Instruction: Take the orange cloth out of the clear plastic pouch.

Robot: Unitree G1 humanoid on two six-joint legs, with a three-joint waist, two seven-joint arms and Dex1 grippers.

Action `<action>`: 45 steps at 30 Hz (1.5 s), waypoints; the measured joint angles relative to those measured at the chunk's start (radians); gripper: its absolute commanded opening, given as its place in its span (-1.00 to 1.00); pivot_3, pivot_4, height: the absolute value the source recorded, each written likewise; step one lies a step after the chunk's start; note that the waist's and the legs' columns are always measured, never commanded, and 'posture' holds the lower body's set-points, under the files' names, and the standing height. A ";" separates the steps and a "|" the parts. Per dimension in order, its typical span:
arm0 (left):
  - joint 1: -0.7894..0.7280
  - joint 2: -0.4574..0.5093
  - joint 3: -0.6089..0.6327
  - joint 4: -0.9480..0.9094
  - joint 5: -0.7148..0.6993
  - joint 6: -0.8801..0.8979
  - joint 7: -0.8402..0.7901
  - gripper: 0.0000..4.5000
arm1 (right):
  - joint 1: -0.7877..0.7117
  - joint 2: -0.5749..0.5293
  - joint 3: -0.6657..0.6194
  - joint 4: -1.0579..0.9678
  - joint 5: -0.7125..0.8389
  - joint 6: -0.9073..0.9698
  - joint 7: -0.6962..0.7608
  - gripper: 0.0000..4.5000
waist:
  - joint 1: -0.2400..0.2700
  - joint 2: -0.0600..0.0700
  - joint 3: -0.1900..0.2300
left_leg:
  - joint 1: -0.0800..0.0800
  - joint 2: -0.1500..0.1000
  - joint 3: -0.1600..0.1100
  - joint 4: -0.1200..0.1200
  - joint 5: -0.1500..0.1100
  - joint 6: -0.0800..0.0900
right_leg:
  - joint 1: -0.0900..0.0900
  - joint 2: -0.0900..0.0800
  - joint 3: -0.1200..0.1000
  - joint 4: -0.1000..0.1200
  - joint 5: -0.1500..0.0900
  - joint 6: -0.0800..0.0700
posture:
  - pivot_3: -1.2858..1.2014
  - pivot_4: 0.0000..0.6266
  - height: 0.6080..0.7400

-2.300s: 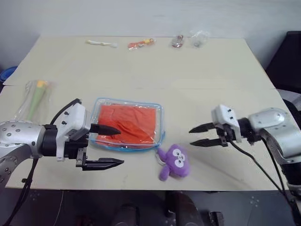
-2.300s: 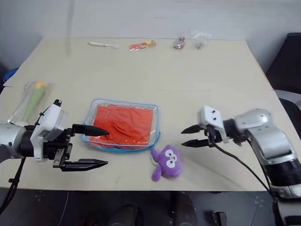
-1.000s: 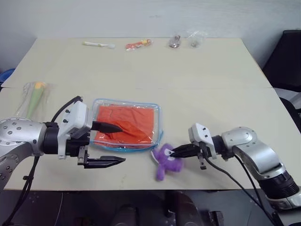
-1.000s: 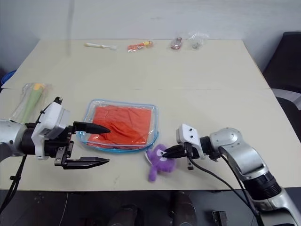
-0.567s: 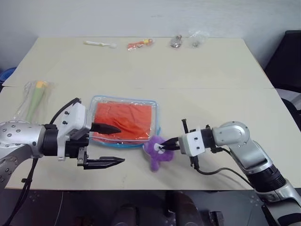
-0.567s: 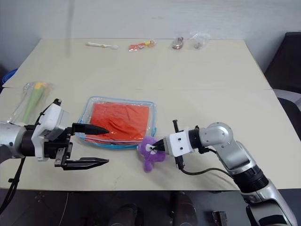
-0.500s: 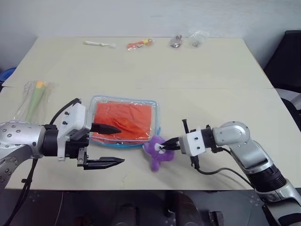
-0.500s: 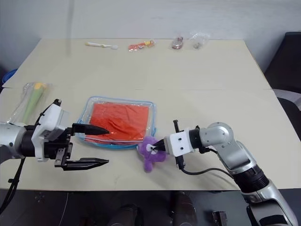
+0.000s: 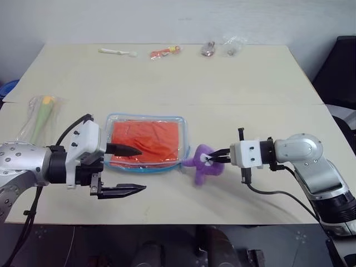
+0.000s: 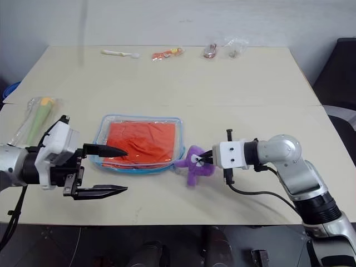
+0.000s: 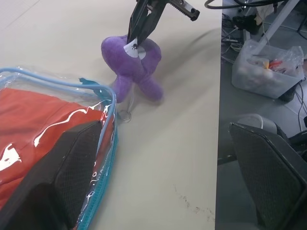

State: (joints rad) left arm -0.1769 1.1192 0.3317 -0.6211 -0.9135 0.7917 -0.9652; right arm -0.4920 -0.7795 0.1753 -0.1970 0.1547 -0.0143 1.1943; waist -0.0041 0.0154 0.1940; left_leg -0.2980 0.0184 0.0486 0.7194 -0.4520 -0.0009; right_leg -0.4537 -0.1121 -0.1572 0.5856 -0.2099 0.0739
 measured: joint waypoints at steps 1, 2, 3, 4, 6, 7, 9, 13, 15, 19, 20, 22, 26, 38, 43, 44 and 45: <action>-0.001 0.000 -0.001 0.001 0.003 -0.001 -0.004 1.00 | 0.000 0.010 -0.009 -0.007 0.015 -0.004 -0.002 -1.00 | 0.000 0.000 0.000 | 0.000 0.000 0.000 0.000 0.000 0.000 | 0.000 0.000 0.000 0.000 0.000 0.000 | 0.03 -0.52 1.00; -0.001 0.000 -0.003 0.001 0.004 -0.001 -0.007 1.00 | 0.000 0.018 -0.012 -0.013 0.026 -0.006 -0.005 -1.00 | 0.000 0.000 0.000 | 0.000 0.000 0.000 0.000 0.000 0.000 | 0.000 0.000 0.000 0.000 0.000 0.000 | 0.03 -0.52 1.00; -0.003 0.000 -0.005 0.001 0.006 -0.002 -0.010 1.00 | 0.000 0.033 -0.016 -0.021 0.039 -0.007 -0.009 -1.00 | 0.000 0.000 0.000 | 0.000 0.000 0.000 0.000 0.000 0.000 | 0.000 0.000 0.000 0.000 0.000 0.000 | 0.03 -0.52 1.00; -0.006 0.000 -0.009 0.002 0.007 -0.002 -0.011 1.00 | -0.001 0.052 -0.018 -0.031 0.056 -0.007 -0.011 -1.00 | 0.000 0.000 0.000 | 0.000 0.000 0.000 0.000 0.000 0.000 | 0.000 0.000 0.000 0.000 0.000 0.000 | 0.03 -0.52 1.00; -0.013 0.000 -0.018 0.003 0.009 -0.002 -0.013 1.00 | -0.011 0.089 -0.013 -0.044 0.076 -0.012 -0.011 -1.00 | 0.000 0.000 0.000 | 0.000 0.000 0.000 0.000 0.000 0.000 | 0.000 0.000 0.000 0.000 0.000 0.000 | 0.03 -0.52 1.00; -0.014 0.000 -0.020 0.004 0.009 -0.002 -0.014 1.00 | -0.022 0.100 -0.003 -0.044 0.076 -0.021 -0.009 -1.00 | -0.001 0.000 0.000 | 0.000 0.000 0.000 0.000 0.000 0.000 | 0.000 0.000 0.000 0.000 0.000 0.000 | 0.03 -0.52 1.00; -0.016 0.000 -0.020 0.007 0.010 -0.002 -0.015 1.00 | -0.050 0.125 0.027 -0.036 0.065 -0.052 -0.001 -1.00 | -0.002 0.000 0.000 | 0.000 0.000 0.000 0.000 0.000 0.000 | 0.000 0.000 0.000 0.000 0.000 0.000 | 0.03 -0.52 1.00; -0.018 0.000 -0.022 0.004 0.010 -0.001 -0.015 1.00 | -0.108 0.163 0.124 0.049 -0.008 -0.202 0.047 -1.00 | -0.006 0.000 0.000 | 0.000 0.000 0.000 0.000 0.000 0.000 | 0.000 0.000 0.000 0.000 0.000 0.000 | 0.03 -0.52 1.00; -0.014 0.000 -0.020 0.004 0.008 0.004 -0.012 1.00 | -0.122 0.165 0.135 0.092 -0.017 -0.246 0.065 -1.00 | -0.001 0.000 0.000 | 0.000 0.000 -0.001 0.001 0.000 0.000 | 0.000 0.000 0.000 0.000 0.000 0.000 | 0.03 -0.52 1.00; 0.017 -0.001 -0.001 -0.010 0.005 0.008 -0.004 1.00 | -0.128 0.176 0.158 0.107 -0.013 -0.310 0.103 -1.00 | -0.003 0.000 0.000 | 0.000 0.000 -0.001 0.000 0.000 0.000 | 0.000 0.000 -0.001 0.000 0.000 0.000 | 0.03 -0.52 1.00; 0.022 -0.003 0.002 -0.015 0.005 0.008 -0.002 1.00 | -0.127 0.185 0.175 0.107 -0.014 -0.319 0.109 -1.00 | -0.005 0.000 0.000 | 0.000 0.000 -0.001 0.000 0.000 0.000 | 0.000 0.000 -0.001 0.000 0.000 0.000 | 0.03 -0.52 1.00; 0.026 -0.005 0.004 -0.027 0.001 0.009 0.006 1.00 | -0.125 0.207 0.213 0.109 -0.021 -0.334 0.118 -1.00 | -0.008 0.000 0.000 | 0.000 0.000 -0.001 0.000 0.000 0.000 | 0.000 0.000 0.000 0.000 0.000 0.000 | 0.03 -0.52 1.00; 0.026 -0.005 0.005 -0.037 -0.008 0.015 0.014 1.00 | -0.124 0.253 0.280 0.148 -0.037 -0.336 0.132 -1.00 | -0.012 0.000 0.000 | 0.000 0.000 -0.001 0.001 0.000 0.000 | 0.000 0.000 0.000 0.001 0.000 0.000 | 0.03 -0.52 1.00; 0.036 -0.005 0.004 -0.039 -0.004 0.013 0.012 1.00 | -0.127 0.294 0.315 0.216 -0.066 -0.315 0.131 0.22 | -0.024 0.000 0.000 | 0.000 0.000 -0.002 0.000 0.000 0.000 | 0.000 0.000 -0.001 0.001 -0.001 -0.001 | 0.03 -0.52 1.00; 0.074 -0.005 -0.017 -0.038 0.042 -0.017 -0.010 1.00 | -0.128 0.260 0.232 0.084 0.073 -0.133 0.129 0.22 | -0.023 0.000 0.000 | -0.001 0.000 -0.002 0.000 0.000 0.000 | -0.001 0.000 -0.001 0.001 -0.001 -0.001 | 0.03 -0.52 1.00; 0.083 -0.005 -0.031 -0.039 0.059 -0.030 -0.019 1.00 | -0.136 0.252 0.211 0.056 0.106 -0.085 0.124 0.22 | -0.023 0.000 0.000 | -0.001 0.000 -0.003 0.001 0.000 0.000 | -0.001 0.000 -0.001 0.001 -0.001 -0.001 | 0.03 -0.52 1.00; 0.088 -0.006 -0.044 -0.039 0.070 -0.039 -0.025 1.00 | -0.149 0.245 0.194 0.035 0.132 -0.040 0.119 0.22 | -0.023 0.000 0.000 | -0.001 0.000 -0.002 0.001 0.000 0.000 | -0.001 0.000 -0.001 0.001 -0.001 -0.001 | 0.03 -0.52 1.00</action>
State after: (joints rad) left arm -0.0887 1.1137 0.2881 -0.6597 -0.8431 0.7532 -0.9905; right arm -0.6410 -0.5349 0.3689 -0.1618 0.2870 -0.0547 1.3131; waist -0.0269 0.0157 0.1942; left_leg -0.2993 0.0188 0.0461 0.7200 -0.4521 -0.0012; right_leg -0.4549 -0.1121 -0.1581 0.5865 -0.2105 0.0729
